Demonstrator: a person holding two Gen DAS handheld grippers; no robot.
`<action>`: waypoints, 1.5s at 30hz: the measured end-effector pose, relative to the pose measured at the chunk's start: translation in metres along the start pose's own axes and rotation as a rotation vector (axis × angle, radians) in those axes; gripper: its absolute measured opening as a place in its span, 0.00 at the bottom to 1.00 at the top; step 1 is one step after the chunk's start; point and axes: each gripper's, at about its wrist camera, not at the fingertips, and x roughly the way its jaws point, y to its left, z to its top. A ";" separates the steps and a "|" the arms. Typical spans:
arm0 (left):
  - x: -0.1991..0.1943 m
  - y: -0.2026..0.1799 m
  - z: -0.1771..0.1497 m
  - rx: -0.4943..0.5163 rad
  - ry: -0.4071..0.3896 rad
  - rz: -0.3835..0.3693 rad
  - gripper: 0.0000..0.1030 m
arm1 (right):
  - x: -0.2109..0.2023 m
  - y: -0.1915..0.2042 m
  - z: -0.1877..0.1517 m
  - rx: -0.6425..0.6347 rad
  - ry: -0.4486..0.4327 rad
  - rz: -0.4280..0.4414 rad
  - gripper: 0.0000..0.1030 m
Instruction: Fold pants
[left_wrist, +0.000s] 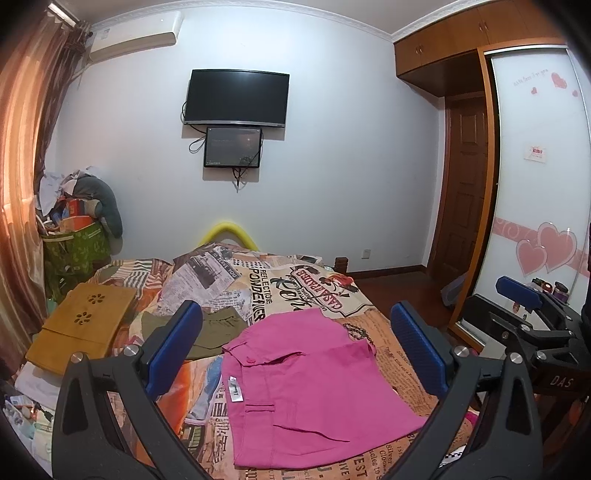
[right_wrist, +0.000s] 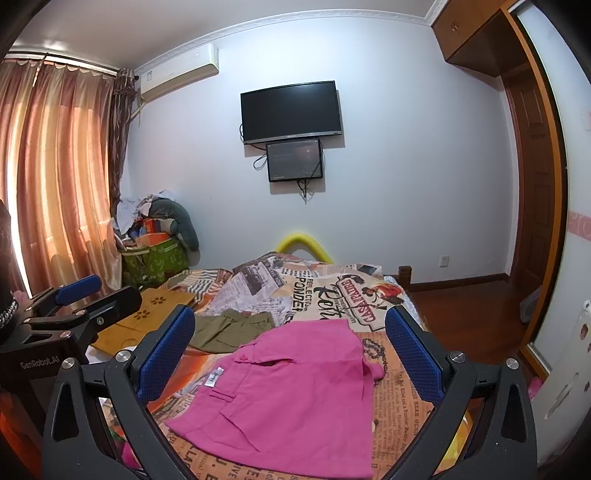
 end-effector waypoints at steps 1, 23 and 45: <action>0.000 -0.001 0.000 0.003 -0.001 0.002 1.00 | 0.000 0.000 0.000 0.000 -0.001 -0.001 1.00; -0.011 -0.012 -0.003 0.032 -0.023 0.007 1.00 | 0.000 -0.001 0.001 -0.001 -0.004 0.001 1.00; -0.011 -0.012 -0.003 0.029 -0.021 0.005 1.00 | 0.000 -0.002 0.003 -0.004 -0.003 -0.001 1.00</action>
